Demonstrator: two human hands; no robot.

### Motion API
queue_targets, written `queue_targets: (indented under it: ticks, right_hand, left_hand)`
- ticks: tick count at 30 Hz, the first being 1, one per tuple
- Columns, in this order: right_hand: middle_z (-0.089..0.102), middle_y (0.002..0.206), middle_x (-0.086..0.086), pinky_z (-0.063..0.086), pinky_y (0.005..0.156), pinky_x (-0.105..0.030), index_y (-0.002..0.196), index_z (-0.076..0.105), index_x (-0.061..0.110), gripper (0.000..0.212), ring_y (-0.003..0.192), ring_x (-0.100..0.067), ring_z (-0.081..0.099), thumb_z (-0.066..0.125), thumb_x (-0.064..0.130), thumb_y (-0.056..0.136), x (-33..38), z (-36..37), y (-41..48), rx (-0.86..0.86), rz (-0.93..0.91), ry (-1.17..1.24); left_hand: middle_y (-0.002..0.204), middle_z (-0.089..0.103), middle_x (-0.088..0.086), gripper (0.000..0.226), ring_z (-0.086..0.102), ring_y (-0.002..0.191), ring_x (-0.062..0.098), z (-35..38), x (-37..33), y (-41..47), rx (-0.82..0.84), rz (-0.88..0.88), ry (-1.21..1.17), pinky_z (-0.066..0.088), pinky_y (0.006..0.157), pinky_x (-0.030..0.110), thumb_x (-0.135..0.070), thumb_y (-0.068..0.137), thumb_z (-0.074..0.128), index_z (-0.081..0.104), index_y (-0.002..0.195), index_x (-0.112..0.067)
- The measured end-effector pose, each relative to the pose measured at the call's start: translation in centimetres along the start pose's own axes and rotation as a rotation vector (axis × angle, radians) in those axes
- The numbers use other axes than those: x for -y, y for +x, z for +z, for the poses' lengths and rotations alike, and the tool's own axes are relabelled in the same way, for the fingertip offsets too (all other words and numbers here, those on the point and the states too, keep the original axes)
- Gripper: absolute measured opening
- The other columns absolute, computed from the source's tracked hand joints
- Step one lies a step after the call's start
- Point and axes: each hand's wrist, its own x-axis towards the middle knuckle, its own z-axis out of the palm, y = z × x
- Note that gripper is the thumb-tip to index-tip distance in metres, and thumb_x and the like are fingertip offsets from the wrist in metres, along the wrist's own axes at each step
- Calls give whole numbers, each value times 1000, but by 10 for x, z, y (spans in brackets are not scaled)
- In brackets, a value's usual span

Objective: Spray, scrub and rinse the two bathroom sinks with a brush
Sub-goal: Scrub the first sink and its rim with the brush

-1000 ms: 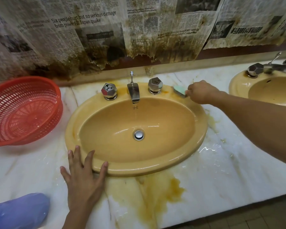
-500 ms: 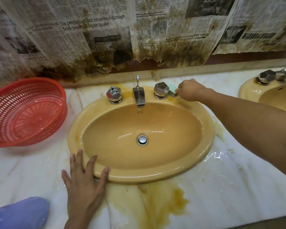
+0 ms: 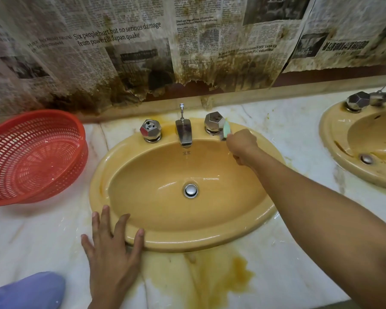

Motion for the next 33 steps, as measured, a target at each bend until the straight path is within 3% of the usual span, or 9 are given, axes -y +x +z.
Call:
queue_targets:
  ticks: [3,6,10,14,17,19,24,30,33]
  right_hand:
    - [52,86,-11,33,38,-19,99,55,6,21,52,-20,42,51,27,103,-4,-7,0,24,27,45]
    - [48,79,-9,31,34,-17,85,51,9,16,49,-17,38,51,16,100,9,-11,13,11,50,122]
    - [39,73,-5,28,34,-16,86,48,11,10,49,-15,31,48,9,96,6,-4,3,81,116,203]
    - [53,74,-11,35,39,-23,94,60,7,24,49,-22,46,54,28,102,-15,-28,-16,26,4,7]
    - [65,90,-13,50,57,-33,97,71,7,33,76,-32,63,49,31,101,3,-48,-10,-169,-246,-154]
    - [65,98,-13,50,68,-35,103,73,9,34,86,-31,60,48,31,102,23,-44,-10,-155,-377,-282]
    - [60,96,-9,41,63,-32,106,69,14,31,82,-26,57,47,36,103,44,-38,-3,-62,-486,-635]
    - [62,95,-9,38,60,-32,100,69,16,31,79,-24,56,48,38,104,44,-53,2,-42,-539,-685]
    - [62,95,-8,44,66,-35,97,69,15,32,86,-28,57,48,37,103,46,-57,-4,-5,-578,-730]
  left_hand:
    - [171,13,1,65,-5,159,18,1,2,0,-3,1,-5,9,121,66,-68,92,31,56,138,-30]
    - [171,13,0,65,-5,159,18,2,1,0,-2,-1,-1,9,122,65,-68,92,31,55,138,-30]
    - [171,13,0,65,-5,159,17,2,2,-1,-4,-1,1,9,122,65,-68,92,30,55,138,-30]
    - [170,14,0,64,-4,159,18,2,2,0,-5,5,3,10,121,66,-68,92,30,56,137,-30]
    - [170,14,1,64,-2,159,19,2,3,0,-8,9,4,11,121,66,-68,92,31,56,137,-30]
    - [170,15,0,64,-1,159,20,3,3,0,-12,9,6,12,120,66,-68,92,31,56,136,-30]
    - [170,15,0,64,0,159,19,3,2,1,-13,2,-2,12,121,66,-68,91,31,56,136,-30]
    - [169,16,1,63,0,159,20,3,3,0,-18,10,1,13,120,66,-68,91,32,57,135,-30]
    - [169,16,1,62,0,159,20,2,2,1,-17,6,-6,12,120,66,-67,91,33,57,135,-30]
